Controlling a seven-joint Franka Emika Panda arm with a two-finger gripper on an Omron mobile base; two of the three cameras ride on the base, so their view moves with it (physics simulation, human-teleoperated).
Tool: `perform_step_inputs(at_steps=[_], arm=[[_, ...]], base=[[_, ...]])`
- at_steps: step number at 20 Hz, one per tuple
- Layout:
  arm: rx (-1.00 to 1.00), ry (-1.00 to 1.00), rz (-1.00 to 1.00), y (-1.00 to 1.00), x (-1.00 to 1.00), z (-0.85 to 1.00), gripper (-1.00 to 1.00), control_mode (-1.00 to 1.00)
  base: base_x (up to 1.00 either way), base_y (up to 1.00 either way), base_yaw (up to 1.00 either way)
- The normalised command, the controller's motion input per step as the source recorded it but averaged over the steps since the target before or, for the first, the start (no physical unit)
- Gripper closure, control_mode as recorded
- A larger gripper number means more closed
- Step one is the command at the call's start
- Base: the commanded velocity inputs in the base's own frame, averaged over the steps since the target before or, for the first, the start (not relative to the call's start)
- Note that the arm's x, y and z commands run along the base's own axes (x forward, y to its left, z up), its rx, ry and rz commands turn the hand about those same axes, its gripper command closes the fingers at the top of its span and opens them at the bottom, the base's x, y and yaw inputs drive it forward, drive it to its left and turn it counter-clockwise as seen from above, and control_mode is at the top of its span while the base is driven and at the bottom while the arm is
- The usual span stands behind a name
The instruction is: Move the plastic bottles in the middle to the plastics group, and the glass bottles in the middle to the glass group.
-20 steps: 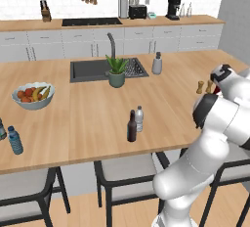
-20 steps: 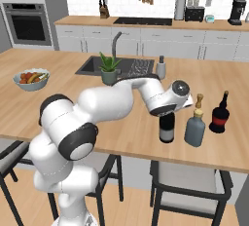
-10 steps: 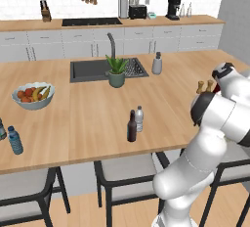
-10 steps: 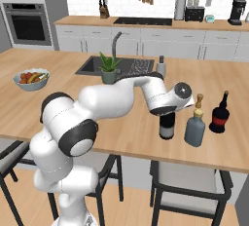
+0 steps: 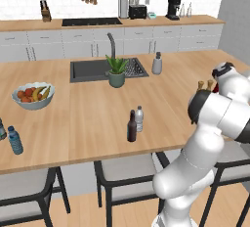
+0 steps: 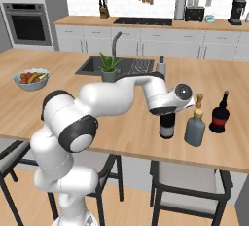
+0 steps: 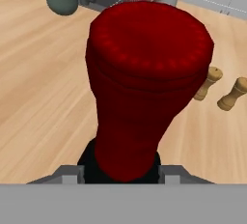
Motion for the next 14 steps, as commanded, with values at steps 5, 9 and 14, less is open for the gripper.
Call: perform_step_inputs(at_steps=[5, 9, 14], arm=[[0.0, 0.0, 0.0, 0.0, 0.0, 0.0, -1.0, -1.0], [0.0, 0.0, 0.0, 0.0, 0.0, 0.0, -1.0, -1.0], [0.0, -0.04, 0.0, 0.0, 0.0, 0.16, -1.0, -1.0]], base=[[0.0, 0.0, 0.0], [0.0, 0.0, 0.0], [0.0, 0.0, 0.0]])
